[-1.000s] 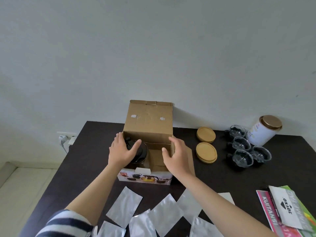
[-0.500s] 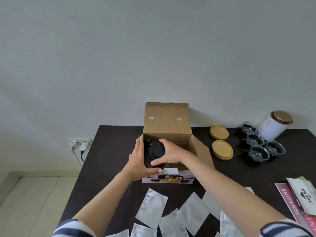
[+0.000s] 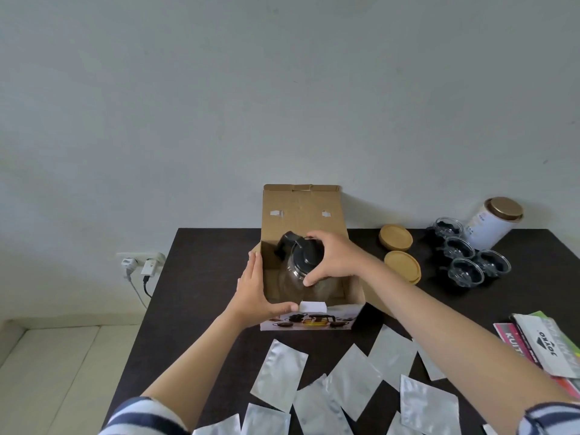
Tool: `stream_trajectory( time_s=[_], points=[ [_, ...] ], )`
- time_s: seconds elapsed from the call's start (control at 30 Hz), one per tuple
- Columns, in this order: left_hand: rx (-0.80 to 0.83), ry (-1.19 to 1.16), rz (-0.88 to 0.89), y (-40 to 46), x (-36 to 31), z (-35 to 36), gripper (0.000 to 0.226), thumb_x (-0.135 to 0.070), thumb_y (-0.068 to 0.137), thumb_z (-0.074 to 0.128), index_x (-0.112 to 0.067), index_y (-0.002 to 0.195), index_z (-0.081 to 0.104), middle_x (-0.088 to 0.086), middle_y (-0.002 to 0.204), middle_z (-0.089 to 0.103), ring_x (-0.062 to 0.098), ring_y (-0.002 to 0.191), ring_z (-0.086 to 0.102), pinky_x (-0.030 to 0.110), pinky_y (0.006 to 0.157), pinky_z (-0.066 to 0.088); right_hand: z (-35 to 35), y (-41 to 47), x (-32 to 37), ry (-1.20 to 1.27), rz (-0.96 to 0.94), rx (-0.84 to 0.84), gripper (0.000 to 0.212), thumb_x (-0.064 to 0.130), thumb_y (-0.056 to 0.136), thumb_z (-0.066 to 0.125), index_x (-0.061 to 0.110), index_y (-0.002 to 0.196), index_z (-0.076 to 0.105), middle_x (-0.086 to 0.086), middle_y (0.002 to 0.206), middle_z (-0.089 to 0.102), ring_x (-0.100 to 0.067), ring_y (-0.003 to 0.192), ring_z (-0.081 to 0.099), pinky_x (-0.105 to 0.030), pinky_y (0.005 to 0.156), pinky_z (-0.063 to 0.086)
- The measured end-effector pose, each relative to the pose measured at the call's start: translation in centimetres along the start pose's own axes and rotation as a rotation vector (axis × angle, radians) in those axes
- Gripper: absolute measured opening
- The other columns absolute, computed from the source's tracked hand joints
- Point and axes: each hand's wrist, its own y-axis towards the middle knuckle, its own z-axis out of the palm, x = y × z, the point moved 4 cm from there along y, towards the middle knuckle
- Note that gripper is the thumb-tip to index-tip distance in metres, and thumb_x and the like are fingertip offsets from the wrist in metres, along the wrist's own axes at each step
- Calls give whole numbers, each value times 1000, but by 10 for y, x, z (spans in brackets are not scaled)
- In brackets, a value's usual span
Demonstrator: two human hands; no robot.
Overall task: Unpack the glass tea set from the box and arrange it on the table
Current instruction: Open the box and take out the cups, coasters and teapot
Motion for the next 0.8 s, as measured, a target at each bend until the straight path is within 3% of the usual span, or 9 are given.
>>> stream_trajectory(
  time_s=[0.13,0.23,0.3,0.37,0.47,0.7,0.8],
  points=[
    [-30,5,31,1,0,-1,140,-86,49,65,-31,148,-17,-6,159,-16,20,147,-8,58,116,9,-53,-31,-3,72,-10,-100,107,35,49,91,22,141,39,4,134,51,-18,120,51,-37,98,47],
    [-45,-62,14,4,1,-1,121,-84,63,54,-33,148,-15,-5,159,-14,19,146,-10,55,117,6,-89,-54,-14,138,-6,-207,94,29,50,92,24,133,48,7,124,56,-14,112,54,-29,87,49],
    [-87,-145,-24,6,2,0,94,-69,81,50,-39,149,-9,-5,160,-9,21,147,-7,54,117,10,-107,-64,-26,158,24,-271,93,29,49,92,23,132,49,7,122,57,-14,111,54,-25,81,47],
    [-143,-188,-103,8,4,0,72,-33,96,46,-43,148,-2,-1,161,-4,28,147,4,56,115,18,-119,-70,-42,191,71,-345,99,30,47,92,20,135,47,3,126,55,-18,115,54,-31,88,47],
    [-181,-192,-208,6,6,-1,77,1,94,36,-44,148,4,0,161,3,32,143,22,55,112,27,-123,-71,-66,240,163,-430,102,24,52,92,15,140,41,-3,134,50,-23,122,49,-32,89,42],
    [-256,-106,-254,-3,32,-26,80,5,93,36,-42,149,4,0,160,8,33,141,28,58,109,29,-92,-52,-102,278,332,-424,107,26,47,92,11,140,40,-8,138,48,-27,122,48,-38,95,44],
    [-283,-98,-281,-10,48,-42,78,5,93,36,-39,150,6,1,160,9,31,143,24,58,111,27,-73,-36,-105,295,353,-404,98,23,51,91,9,136,44,-5,128,52,-23,112,51,-33,87,44]
  ],
)
